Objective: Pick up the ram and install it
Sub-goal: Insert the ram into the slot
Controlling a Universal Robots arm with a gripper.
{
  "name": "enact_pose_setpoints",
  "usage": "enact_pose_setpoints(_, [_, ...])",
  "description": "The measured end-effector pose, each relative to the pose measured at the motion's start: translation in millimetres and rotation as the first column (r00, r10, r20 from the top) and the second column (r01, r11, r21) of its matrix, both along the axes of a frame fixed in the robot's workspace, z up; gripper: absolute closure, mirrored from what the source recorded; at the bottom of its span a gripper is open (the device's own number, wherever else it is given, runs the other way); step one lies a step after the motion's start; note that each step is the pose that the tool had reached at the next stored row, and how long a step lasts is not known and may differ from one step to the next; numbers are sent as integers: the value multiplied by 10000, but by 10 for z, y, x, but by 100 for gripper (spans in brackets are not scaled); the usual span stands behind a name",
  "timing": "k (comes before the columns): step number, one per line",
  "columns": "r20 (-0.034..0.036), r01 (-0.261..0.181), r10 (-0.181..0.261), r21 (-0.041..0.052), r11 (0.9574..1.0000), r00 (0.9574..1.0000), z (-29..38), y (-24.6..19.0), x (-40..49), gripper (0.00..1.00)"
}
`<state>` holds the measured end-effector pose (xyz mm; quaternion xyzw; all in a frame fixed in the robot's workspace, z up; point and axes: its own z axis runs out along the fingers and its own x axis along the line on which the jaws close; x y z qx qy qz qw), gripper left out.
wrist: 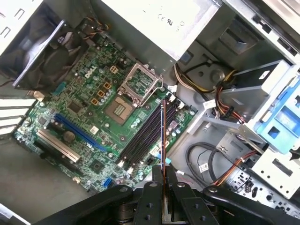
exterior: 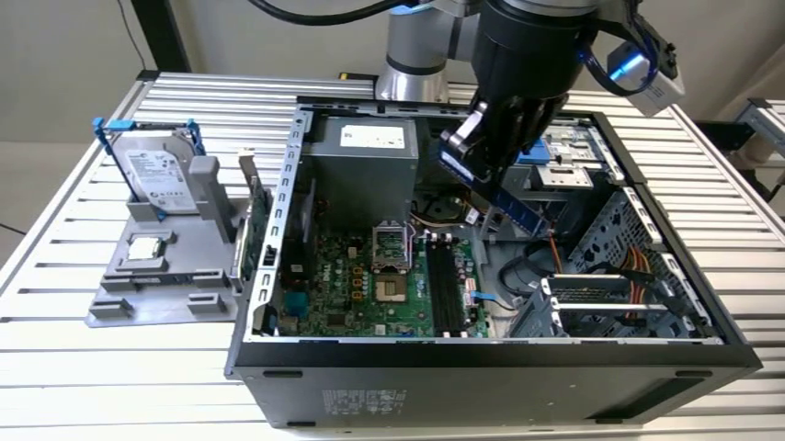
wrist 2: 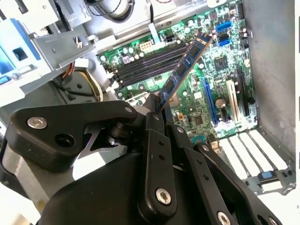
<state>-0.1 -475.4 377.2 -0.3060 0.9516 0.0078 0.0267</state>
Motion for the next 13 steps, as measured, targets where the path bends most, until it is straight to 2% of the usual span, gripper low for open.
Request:
enact_pose_setpoints(7, [0,545,-545,0,9985,9985,0,0,0,100])
enact_pose_setpoints(13, [0,1058,-1058,-1,9944,9944,-1,0,0,100])
